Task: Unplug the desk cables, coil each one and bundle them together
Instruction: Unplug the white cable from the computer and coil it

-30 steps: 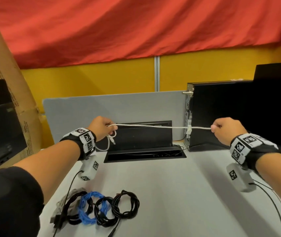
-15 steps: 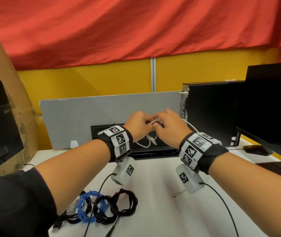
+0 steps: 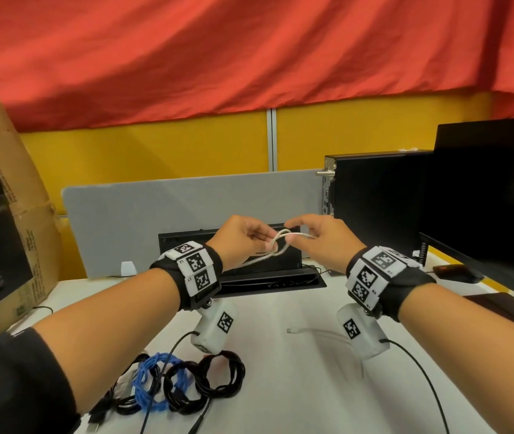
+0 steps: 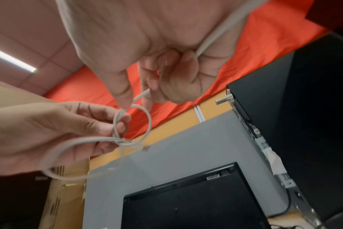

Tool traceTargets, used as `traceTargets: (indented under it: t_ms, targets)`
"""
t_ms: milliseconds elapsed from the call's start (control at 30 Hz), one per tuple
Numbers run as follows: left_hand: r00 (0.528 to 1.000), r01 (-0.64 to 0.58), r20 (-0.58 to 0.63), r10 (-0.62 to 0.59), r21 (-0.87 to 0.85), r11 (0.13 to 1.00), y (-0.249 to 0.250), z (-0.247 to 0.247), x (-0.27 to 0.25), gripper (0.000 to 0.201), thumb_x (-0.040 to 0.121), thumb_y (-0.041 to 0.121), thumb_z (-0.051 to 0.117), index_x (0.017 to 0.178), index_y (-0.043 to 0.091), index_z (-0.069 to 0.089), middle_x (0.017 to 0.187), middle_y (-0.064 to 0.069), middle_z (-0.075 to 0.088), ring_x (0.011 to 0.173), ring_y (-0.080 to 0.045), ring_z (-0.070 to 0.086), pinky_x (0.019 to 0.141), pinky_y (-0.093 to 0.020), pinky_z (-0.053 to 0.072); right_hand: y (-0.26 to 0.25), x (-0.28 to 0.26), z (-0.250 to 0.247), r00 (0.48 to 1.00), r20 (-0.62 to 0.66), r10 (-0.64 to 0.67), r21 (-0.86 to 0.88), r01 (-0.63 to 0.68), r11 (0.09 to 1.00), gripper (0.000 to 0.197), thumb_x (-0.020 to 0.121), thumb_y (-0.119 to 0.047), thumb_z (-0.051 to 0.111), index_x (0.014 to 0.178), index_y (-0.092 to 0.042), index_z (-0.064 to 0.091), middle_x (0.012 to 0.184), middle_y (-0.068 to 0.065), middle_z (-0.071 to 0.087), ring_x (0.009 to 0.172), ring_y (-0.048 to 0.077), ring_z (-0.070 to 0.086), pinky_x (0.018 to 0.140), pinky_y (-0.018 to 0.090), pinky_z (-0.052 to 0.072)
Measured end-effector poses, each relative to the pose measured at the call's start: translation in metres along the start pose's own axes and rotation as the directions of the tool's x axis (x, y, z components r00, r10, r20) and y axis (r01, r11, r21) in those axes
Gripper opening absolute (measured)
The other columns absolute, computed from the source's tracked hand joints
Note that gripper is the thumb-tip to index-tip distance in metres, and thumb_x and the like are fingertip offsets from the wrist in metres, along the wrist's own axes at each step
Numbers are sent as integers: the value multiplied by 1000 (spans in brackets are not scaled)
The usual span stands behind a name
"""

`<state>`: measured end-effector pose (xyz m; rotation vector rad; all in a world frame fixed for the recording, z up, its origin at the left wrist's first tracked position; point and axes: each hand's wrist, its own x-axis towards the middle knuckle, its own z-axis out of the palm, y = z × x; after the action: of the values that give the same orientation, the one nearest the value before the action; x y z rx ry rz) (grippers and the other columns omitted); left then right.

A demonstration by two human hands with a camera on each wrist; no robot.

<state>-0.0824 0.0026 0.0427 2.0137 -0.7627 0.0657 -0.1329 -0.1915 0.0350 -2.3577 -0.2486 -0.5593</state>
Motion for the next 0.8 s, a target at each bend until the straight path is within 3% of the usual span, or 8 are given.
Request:
traceTargets:
  t_ms: [100,200,333,433,533,600,700,800]
  targets:
    - [1000,-12,-29,12,-1,1000,1,3,2,11,85,9,72,88,20,74,83,-1,75,77,-9,70,73,-17,56,0,1,2,997,-4,-77,-56,77,995,12,90,-46,60,96,-39,69,63,-19,60,60,0,52,59,21,40]
    - [998,28,-49,-30,-33,999,0,4,2,5,86,15,72,90,17,74,85,-3,76,80,-15,72,75,-22,58,1,1,3,996,-60,-64,-29,62,998,16,90,-47,58,84,-36,68,57,-14,56,58,5,51,57,28,43]
    - [993,120,0,-121,-144,982,3,5,1,5,88,15,70,90,12,71,82,-7,76,77,-15,73,70,-21,58,-2,-2,11,987,-160,-6,244,45,969,11,87,-33,65,79,-29,72,69,-11,66,70,4,59,69,25,48]
    - [990,139,6,-142,-229,963,6,6,-1,6,90,11,67,90,6,68,84,-12,75,76,-19,74,72,-24,59,-4,-3,12,987,-156,49,421,22,907,10,87,-22,67,83,-19,75,80,-4,71,78,5,63,73,19,47]
    - [983,156,-35,-179,-347,925,9,4,-2,7,92,5,61,90,0,66,81,-15,72,71,-20,72,65,-23,59,-6,-6,11,976,-190,111,521,4,853,10,88,-19,67,87,-16,76,66,-11,67,59,-5,58,55,9,45]
    - [976,178,-57,-209,-340,924,9,3,-1,8,93,5,60,91,-1,65,80,-15,72,68,-18,72,63,-22,59,-7,-7,10,959,-203,199,600,-38,799,12,91,-20,63,90,-13,73,56,-8,58,43,0,48,42,15,38]
    - [965,232,-67,-255,-243,942,9,4,0,10,93,7,59,86,3,64,79,-14,72,65,-18,71,60,-22,57,-10,-4,10,952,-143,271,653,-115,749,14,98,-24,49,90,-16,57,59,2,46,38,7,34,39,23,28]
    - [955,280,-20,-295,-259,924,12,7,0,15,97,12,50,89,4,60,76,-16,72,63,-22,70,61,-29,60,-9,0,17,937,-171,304,604,-145,784,17,101,-25,39,91,-15,50,60,2,46,38,6,36,39,22,30]
